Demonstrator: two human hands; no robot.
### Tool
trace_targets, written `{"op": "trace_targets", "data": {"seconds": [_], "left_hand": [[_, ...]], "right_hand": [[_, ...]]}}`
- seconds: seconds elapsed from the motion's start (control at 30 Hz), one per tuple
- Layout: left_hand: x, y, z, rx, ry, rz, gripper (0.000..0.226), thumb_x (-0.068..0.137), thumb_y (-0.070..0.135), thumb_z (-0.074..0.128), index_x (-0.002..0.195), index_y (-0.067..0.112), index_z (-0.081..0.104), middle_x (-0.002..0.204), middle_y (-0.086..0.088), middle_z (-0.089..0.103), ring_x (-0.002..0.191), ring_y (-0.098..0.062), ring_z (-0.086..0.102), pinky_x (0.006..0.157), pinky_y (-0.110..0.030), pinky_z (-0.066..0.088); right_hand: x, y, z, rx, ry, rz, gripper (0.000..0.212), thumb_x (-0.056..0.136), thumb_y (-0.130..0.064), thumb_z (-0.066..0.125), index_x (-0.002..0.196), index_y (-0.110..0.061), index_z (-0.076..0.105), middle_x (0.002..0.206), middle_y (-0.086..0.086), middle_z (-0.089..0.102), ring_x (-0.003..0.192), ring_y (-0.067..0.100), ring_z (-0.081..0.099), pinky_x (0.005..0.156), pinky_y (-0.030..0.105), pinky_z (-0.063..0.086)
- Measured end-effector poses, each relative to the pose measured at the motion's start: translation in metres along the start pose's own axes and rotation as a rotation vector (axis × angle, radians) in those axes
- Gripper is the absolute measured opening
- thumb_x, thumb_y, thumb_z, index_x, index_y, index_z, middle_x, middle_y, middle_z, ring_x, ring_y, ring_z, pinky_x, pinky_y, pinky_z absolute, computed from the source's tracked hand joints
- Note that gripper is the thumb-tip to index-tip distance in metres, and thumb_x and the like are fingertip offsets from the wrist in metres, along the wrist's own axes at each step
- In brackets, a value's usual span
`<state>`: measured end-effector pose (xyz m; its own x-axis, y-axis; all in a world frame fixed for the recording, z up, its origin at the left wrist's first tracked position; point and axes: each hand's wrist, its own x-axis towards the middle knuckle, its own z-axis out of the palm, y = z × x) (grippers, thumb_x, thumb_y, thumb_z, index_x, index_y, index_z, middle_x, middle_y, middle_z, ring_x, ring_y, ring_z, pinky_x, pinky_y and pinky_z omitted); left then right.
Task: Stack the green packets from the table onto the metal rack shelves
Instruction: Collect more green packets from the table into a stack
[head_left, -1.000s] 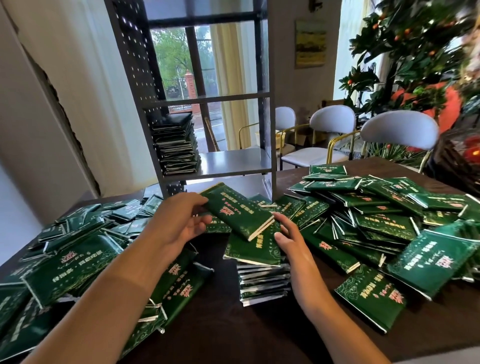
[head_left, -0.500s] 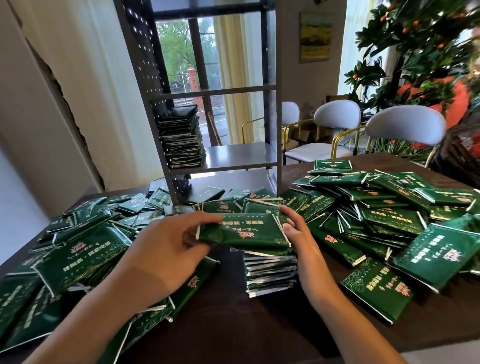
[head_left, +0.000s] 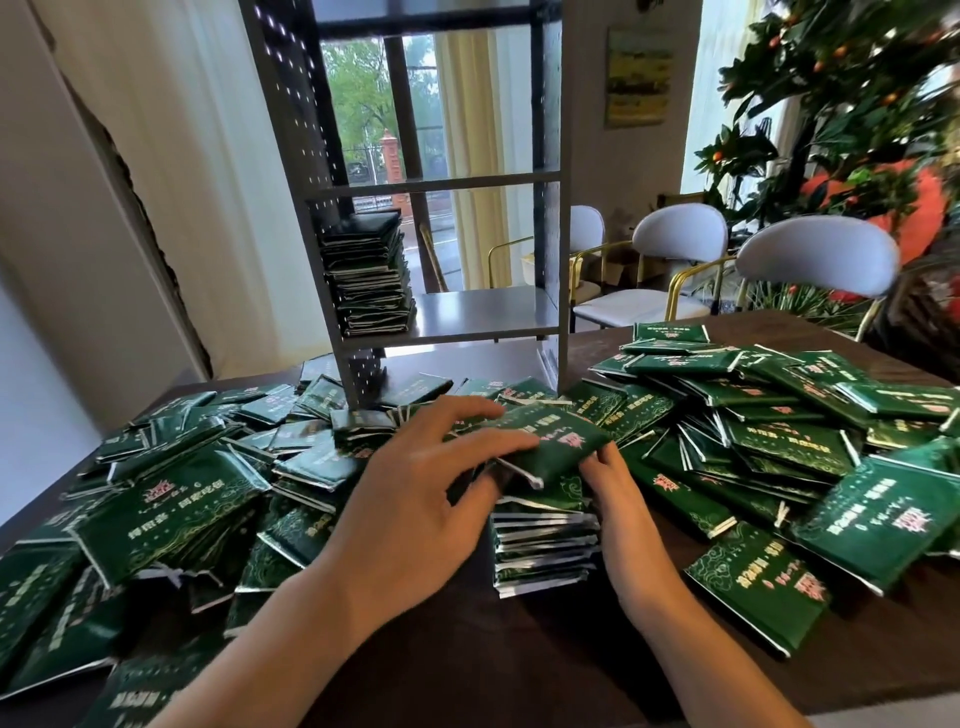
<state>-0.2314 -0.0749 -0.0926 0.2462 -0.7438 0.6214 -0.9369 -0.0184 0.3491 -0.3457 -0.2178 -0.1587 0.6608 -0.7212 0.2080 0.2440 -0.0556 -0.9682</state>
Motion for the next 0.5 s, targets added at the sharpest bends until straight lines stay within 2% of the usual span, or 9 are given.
{"op": "trace_targets", "data": {"seconds": [0.07,0.17,0.23,0.27,0.33,0.4,0.5], "left_hand": [[-0.001,0.003,0.003,-0.04,-0.055,-0.022,0.037,0.089,0.024,0.059,0.119,0.043,0.069,0.131,0.023,0.054,0.124,0.008,0.048,0.101,-0.002,0.03],[-0.004,0.004,0.005,-0.012,-0.094,-0.015,0.038,0.086,0.035,0.053,0.12,0.04,0.069,0.124,0.022,0.057,0.119,0.003,0.054,0.099,-0.01,0.039],[-0.008,0.004,0.007,0.057,-0.092,0.018,0.038,0.086,0.042,0.055,0.122,0.038,0.069,0.12,0.018,0.059,0.114,-0.001,0.057,0.096,-0.017,0.043],[-0.011,0.004,0.007,0.089,-0.088,0.032,0.039,0.088,0.048,0.056,0.123,0.037,0.068,0.118,0.016,0.059,0.112,-0.003,0.057,0.095,-0.019,0.045],[-0.016,0.005,0.01,0.116,-0.082,0.042,0.043,0.091,0.059,0.055,0.126,0.037,0.066,0.115,0.014,0.056,0.11,-0.006,0.055,0.092,-0.023,0.047],[-0.019,0.008,0.015,0.109,-0.097,0.042,0.048,0.094,0.065,0.048,0.13,0.037,0.063,0.123,0.013,0.054,0.121,-0.008,0.052,0.098,-0.026,0.046],[-0.021,0.009,0.023,0.145,-0.128,0.013,0.051,0.098,0.068,0.034,0.139,0.042,0.051,0.148,0.02,0.042,0.147,-0.001,0.026,0.115,-0.023,0.025]], "right_hand": [[0.001,0.003,-0.001,0.01,0.015,-0.01,0.031,0.106,-0.028,0.041,0.127,-0.037,0.063,0.126,-0.019,0.066,0.123,0.001,0.057,0.112,0.043,0.039],[0.002,0.003,0.001,0.07,0.011,0.027,0.035,0.106,-0.037,0.039,0.133,-0.037,0.06,0.134,-0.015,0.064,0.129,0.008,0.055,0.115,0.045,0.037],[0.001,0.002,0.001,0.067,0.003,0.025,0.036,0.107,-0.036,0.036,0.133,-0.035,0.06,0.131,-0.015,0.066,0.127,0.006,0.056,0.112,0.036,0.041],[0.0,0.001,0.001,0.042,-0.007,0.01,0.036,0.105,-0.04,0.037,0.133,-0.036,0.06,0.13,-0.017,0.066,0.126,0.004,0.057,0.109,0.032,0.042],[0.0,0.001,0.001,-0.018,-0.025,-0.031,0.046,0.094,-0.056,0.038,0.13,-0.04,0.061,0.13,-0.017,0.066,0.125,0.003,0.057,0.105,0.031,0.044],[0.0,0.001,0.0,-0.031,-0.02,-0.031,0.045,0.091,-0.061,0.038,0.123,-0.045,0.065,0.125,-0.015,0.068,0.122,0.007,0.061,0.101,0.035,0.047],[0.001,0.004,-0.001,-0.032,-0.023,-0.023,0.035,0.102,-0.049,0.037,0.121,-0.047,0.066,0.128,-0.012,0.068,0.123,0.009,0.061,0.097,0.037,0.049]]}}
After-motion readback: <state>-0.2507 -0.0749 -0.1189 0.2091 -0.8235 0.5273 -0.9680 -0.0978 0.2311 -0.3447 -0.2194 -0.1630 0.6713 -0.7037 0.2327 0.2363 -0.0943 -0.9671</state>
